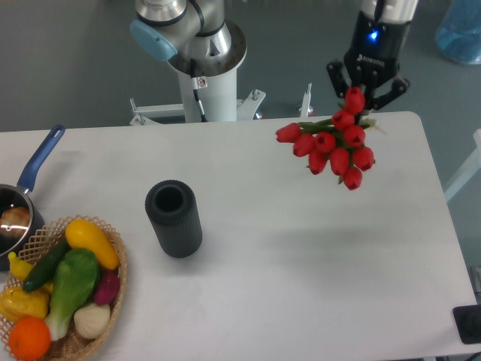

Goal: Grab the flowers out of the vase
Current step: 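Carry the held tulips away from the vase, raised above the table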

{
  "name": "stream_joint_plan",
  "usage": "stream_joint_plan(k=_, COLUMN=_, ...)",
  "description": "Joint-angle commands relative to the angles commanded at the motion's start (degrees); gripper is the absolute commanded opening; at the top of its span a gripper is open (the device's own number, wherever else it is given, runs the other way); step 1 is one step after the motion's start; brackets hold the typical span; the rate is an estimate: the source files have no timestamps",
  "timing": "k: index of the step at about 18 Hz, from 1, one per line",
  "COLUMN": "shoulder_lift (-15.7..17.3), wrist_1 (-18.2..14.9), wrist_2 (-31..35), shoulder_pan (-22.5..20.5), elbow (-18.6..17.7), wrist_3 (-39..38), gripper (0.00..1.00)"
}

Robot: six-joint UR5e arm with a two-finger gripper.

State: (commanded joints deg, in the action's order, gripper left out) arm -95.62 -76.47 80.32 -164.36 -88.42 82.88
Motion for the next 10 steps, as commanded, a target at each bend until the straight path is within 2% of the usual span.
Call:
stream_joint_plan(k=4, shoulder_lift=-4.4, wrist_1=-1.3, wrist_2=1.8, shoulder_pan=0.0, elbow=3.8, wrist_3=-0.5, gripper=0.00)
stream_joint_plan(k=6, shoulder_lift=-6.1, wrist_1=-3.9, wrist_2=4.0, shoulder_pan=0.4, elbow=6.4, wrist_3=-0.8, gripper=0.00)
stream_joint_plan(k=7, shoulder_lift=-6.9, wrist_1=-5.0, wrist_2=5.1, shoulder_pan=1.1, elbow=7.1, wrist_3=-1.1, gripper=0.00)
stream_joint_plan(k=10, shoulder_lift=-7.7, wrist_1=-5.3, wrist_2=10.1, shoulder_pan=2.4, elbow=7.1, wrist_3=-1.2, gripper=0.00)
